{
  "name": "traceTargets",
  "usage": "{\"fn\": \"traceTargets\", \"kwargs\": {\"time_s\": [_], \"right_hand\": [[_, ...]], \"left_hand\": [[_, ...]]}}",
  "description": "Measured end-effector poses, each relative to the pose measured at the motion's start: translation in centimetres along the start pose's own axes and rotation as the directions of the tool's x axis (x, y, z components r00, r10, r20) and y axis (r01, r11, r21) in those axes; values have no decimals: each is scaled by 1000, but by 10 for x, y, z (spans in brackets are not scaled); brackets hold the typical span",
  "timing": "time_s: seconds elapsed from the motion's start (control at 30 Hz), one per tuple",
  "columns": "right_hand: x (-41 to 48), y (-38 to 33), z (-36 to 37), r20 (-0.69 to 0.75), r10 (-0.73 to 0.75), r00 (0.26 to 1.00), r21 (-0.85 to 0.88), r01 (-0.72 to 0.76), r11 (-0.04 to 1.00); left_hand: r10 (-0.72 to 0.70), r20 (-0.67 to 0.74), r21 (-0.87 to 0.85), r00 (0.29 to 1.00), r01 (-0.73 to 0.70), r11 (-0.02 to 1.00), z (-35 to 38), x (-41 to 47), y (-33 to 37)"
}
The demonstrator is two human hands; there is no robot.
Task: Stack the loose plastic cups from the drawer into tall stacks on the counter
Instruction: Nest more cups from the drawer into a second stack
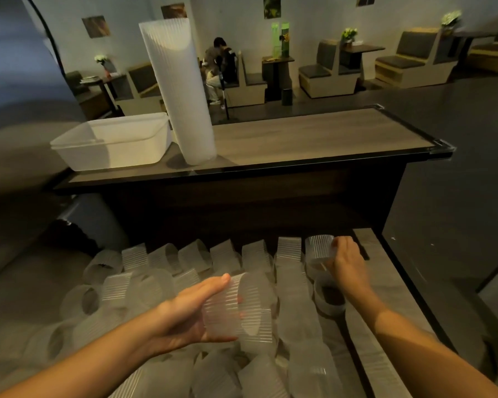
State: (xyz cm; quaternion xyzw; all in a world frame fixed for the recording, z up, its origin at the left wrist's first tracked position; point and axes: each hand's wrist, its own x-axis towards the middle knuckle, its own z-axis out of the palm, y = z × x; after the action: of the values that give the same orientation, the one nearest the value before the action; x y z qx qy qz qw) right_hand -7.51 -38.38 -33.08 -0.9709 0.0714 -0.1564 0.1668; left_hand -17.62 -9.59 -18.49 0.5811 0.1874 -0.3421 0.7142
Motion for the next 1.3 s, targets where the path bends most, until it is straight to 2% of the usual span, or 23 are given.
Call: {"fn": "traceTargets", "kwargs": {"time_s": [0.2, 0.4, 0.5, 0.57, 0.77, 0.83, 0.97, 1.03, 1.13, 1.23, 1.3], "right_hand": [[11, -10, -21, -84, 75, 994, 249, -52, 967], [11, -32, -62, -63, 150, 987, 611, -81, 788], [-2, -51, -87, -29, 78, 997, 706, -35, 707], [-17, -65, -100, 47, 11, 999, 754, -43, 655], [-54, -88, -116, 233, -193, 953, 830, -91, 550], [-62, -92, -112, 250, -245, 937, 824, -74, 561], [-76, -103, -101, 205, -285, 936, 762, 30, 647], [-82, -108, -96, 169, -307, 937, 726, 93, 681], [-88, -105, -96, 132, -304, 944, 726, 117, 678], [-89, -84, -94, 153, -186, 971, 732, 15, 681], [-82, -59, -84, 170, -39, 985, 652, -83, 753]], "left_hand": [[24, -8, -1, 1000, -24, 1000, -3, -2, 1], [16, 15, -21, 1000, -16, 1000, -3, 7, 2], [36, 38, -44, 999, -34, 998, 1, 11, 3], [44, 43, -57, 998, -41, 998, 4, 14, 3], [46, 92, -100, 995, -37, 994, 8, 15, 4], [44, 85, -72, 995, -38, 997, 9, 14, 3], [73, 86, 99, 994, -81, 992, 10, 19, -5], [65, 92, 121, 994, -75, 990, 11, 20, -9], [42, 100, 115, 994, -53, 992, 10, 20, -11], [14, 118, 85, 993, -24, 996, 6, 19, -11], [5, 126, 66, 992, -14, 998, 2, 19, -12]]}}
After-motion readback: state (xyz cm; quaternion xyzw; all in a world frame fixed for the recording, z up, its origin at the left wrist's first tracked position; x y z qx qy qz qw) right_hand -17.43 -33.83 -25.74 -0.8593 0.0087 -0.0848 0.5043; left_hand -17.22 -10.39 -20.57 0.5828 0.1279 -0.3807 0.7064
